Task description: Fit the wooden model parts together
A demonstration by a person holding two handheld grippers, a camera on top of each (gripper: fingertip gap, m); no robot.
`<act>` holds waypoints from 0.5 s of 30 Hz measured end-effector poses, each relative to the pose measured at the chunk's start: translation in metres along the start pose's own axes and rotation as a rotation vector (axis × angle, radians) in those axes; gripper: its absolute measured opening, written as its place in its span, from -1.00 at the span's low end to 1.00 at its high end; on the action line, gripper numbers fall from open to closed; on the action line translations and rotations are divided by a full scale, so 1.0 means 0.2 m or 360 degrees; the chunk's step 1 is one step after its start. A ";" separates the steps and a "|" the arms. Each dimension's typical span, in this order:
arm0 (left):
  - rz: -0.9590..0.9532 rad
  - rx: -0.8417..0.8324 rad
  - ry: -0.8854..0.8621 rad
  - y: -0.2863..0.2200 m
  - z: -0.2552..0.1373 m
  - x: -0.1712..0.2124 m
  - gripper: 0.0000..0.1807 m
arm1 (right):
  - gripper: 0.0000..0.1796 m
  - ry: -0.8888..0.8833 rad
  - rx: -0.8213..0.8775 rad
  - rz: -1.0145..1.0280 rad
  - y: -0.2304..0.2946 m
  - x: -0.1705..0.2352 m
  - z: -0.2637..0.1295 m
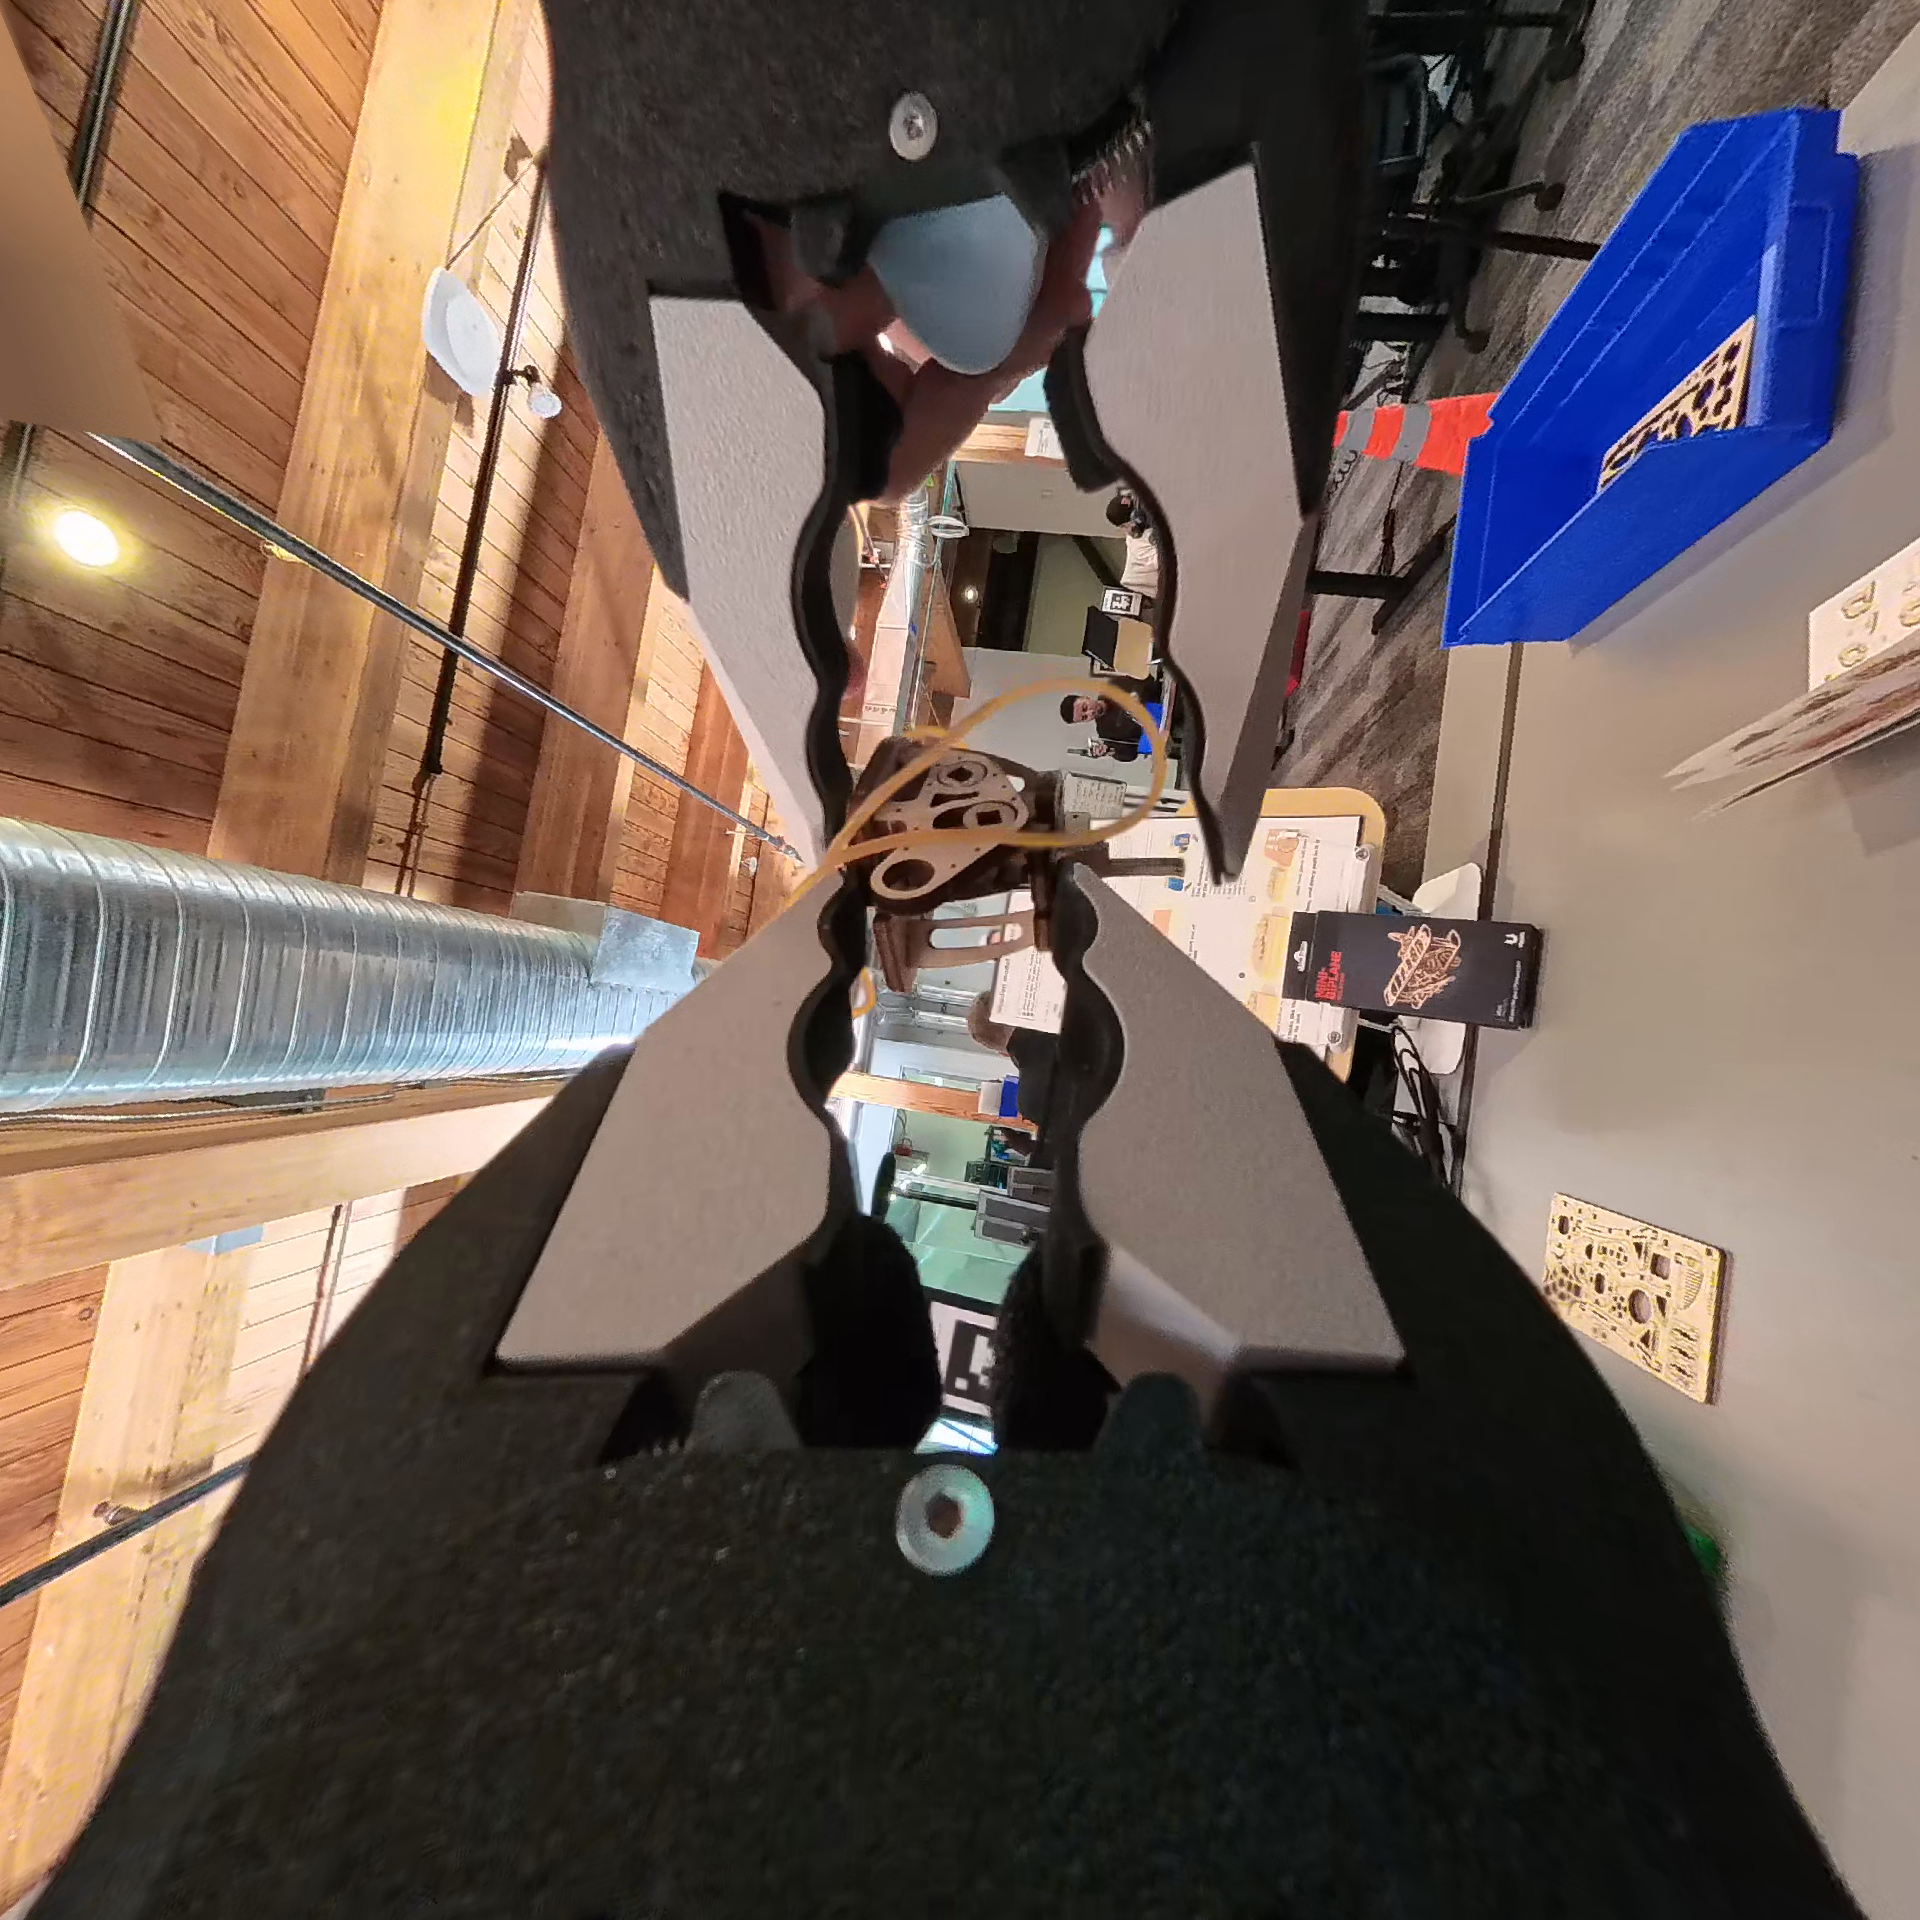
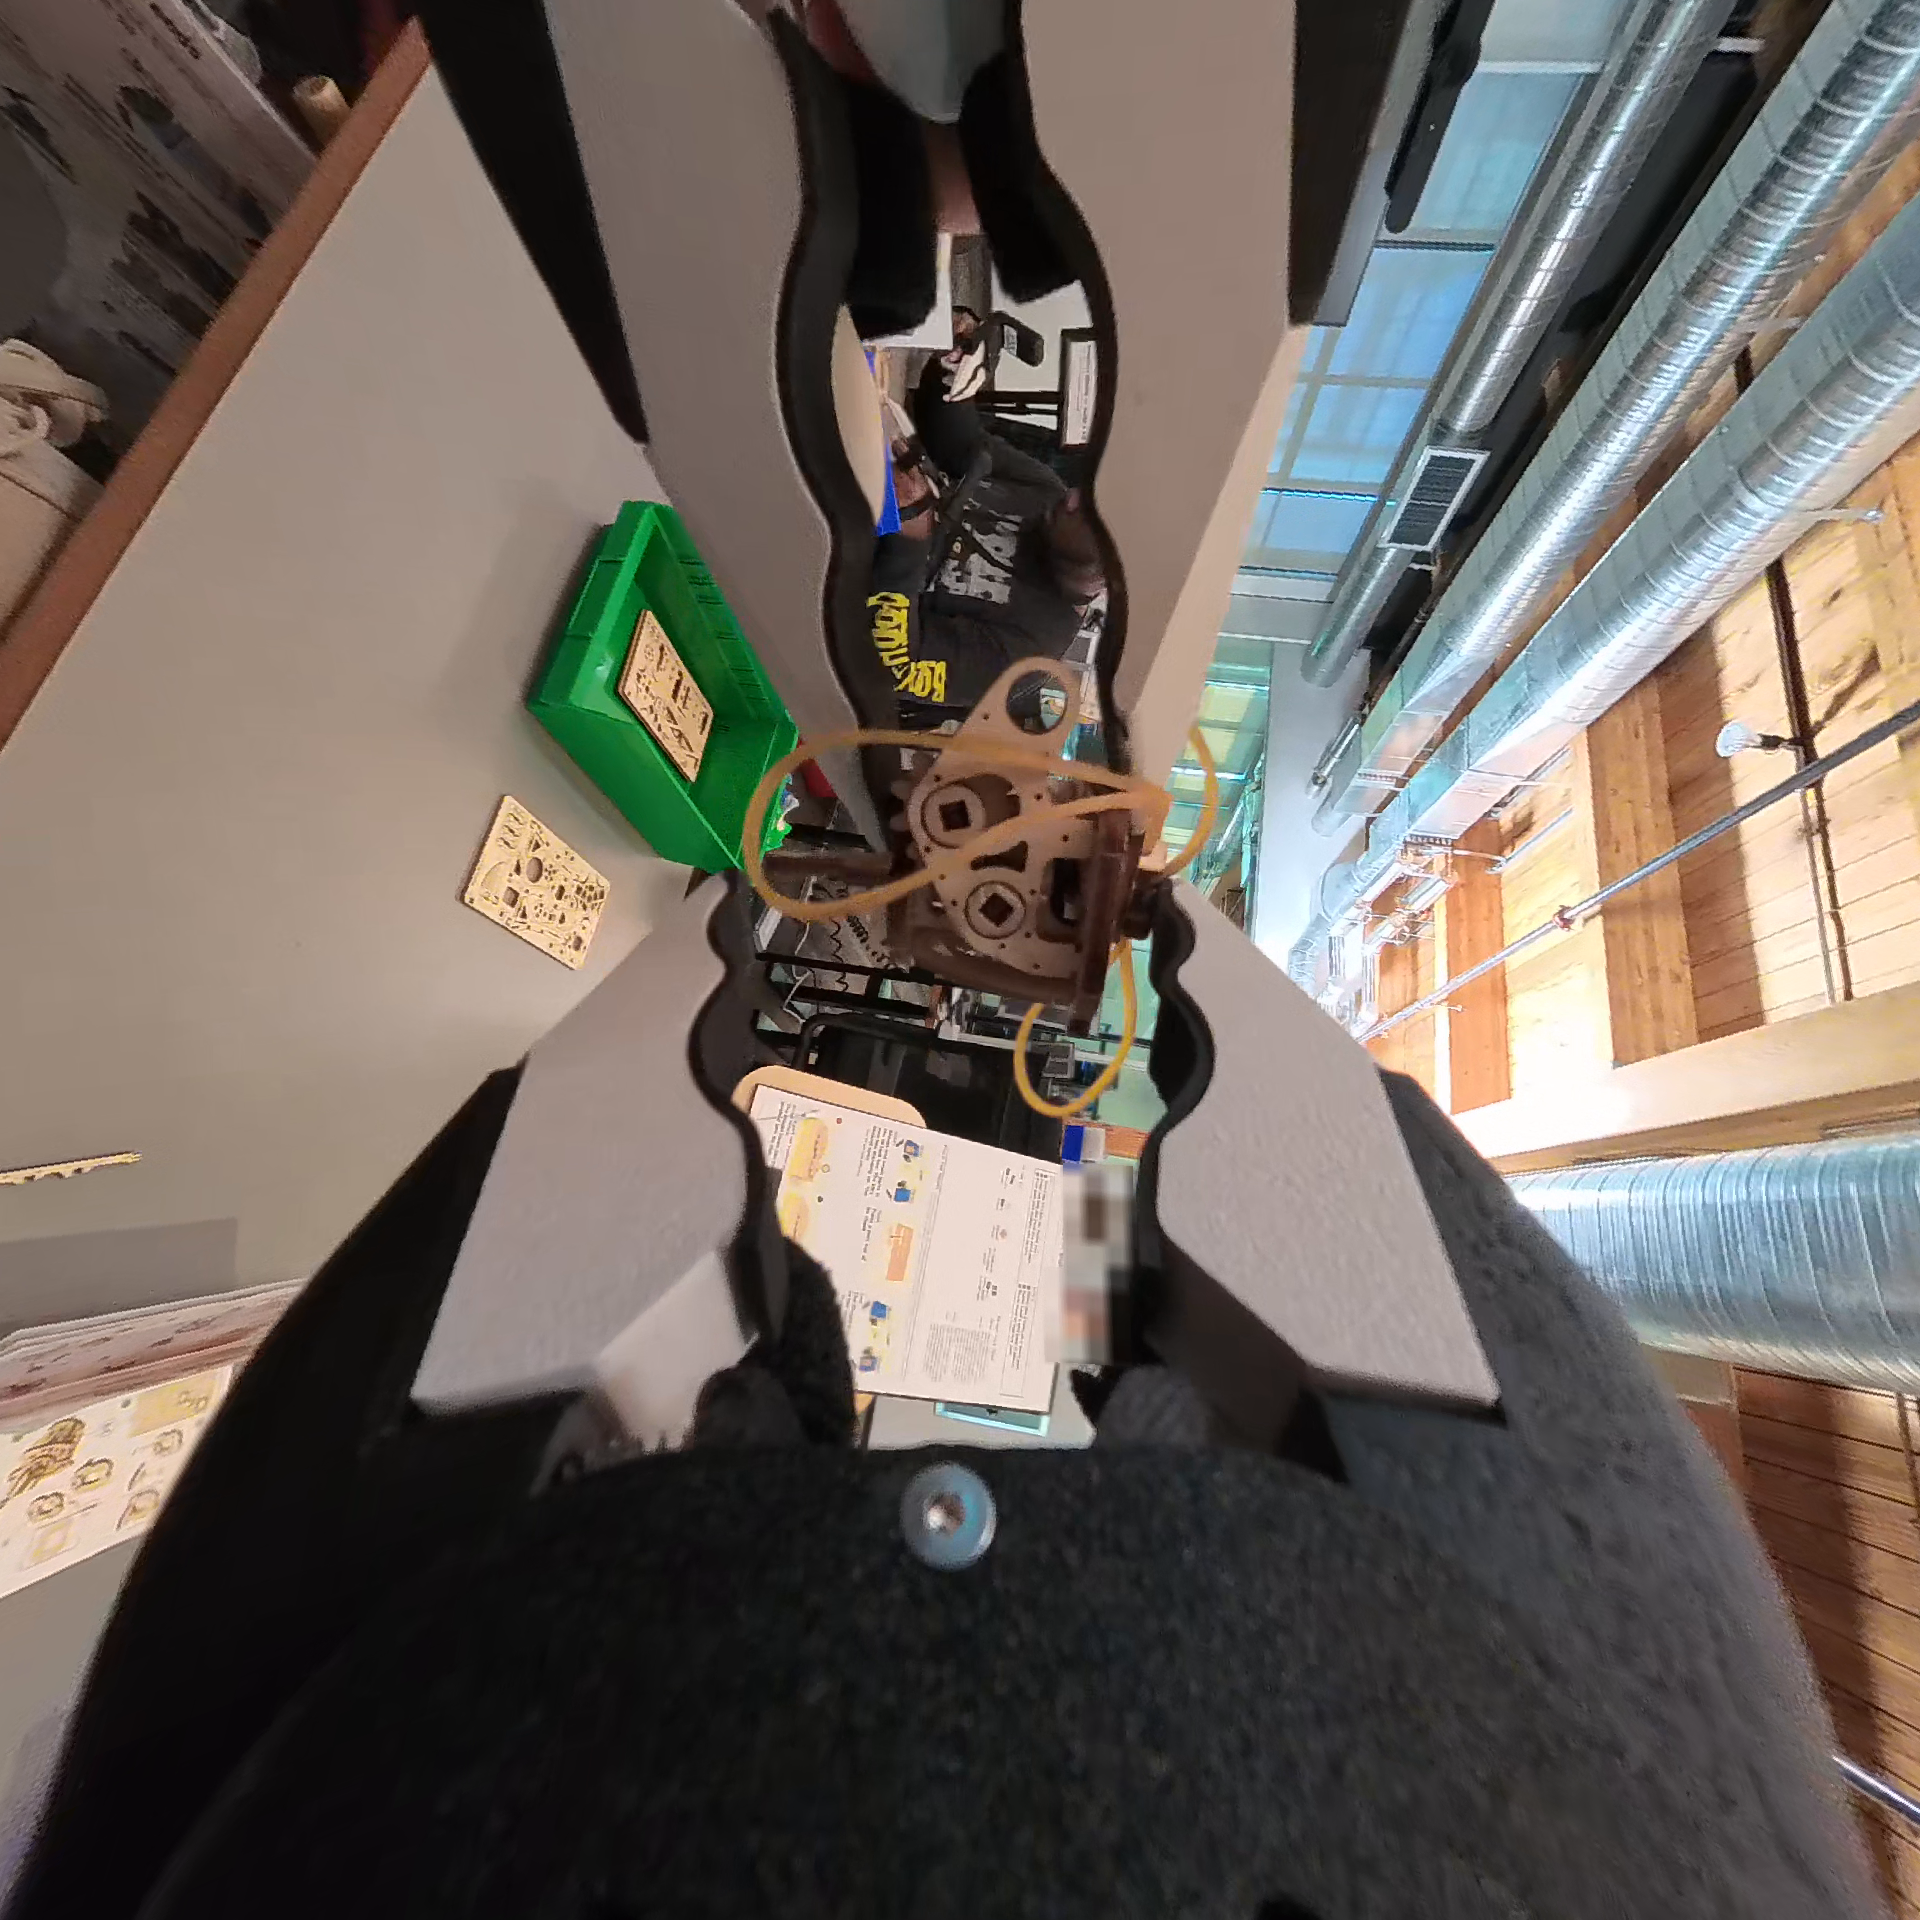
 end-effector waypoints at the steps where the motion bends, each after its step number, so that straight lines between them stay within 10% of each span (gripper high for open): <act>1: -0.0001 -0.0004 -0.0003 0.00 0.00 0.00 -0.64 | -0.16 -0.0006 0.0005 0.0006 0.00 0.00 0.00; 15: 0.0005 -0.0027 0.0066 -0.01 0.02 0.00 -0.64 | -0.21 0.0076 0.0008 0.0034 -0.01 0.01 0.01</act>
Point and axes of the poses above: each gripper's, where its closed fingertips meet, z out along the fingers, x out of its underside, y = z × x across the jaws, the point moved 5 cm from there along -z, back along the fingers, and after that the axes turned 10 degrees about y, right-handed, at the moved point
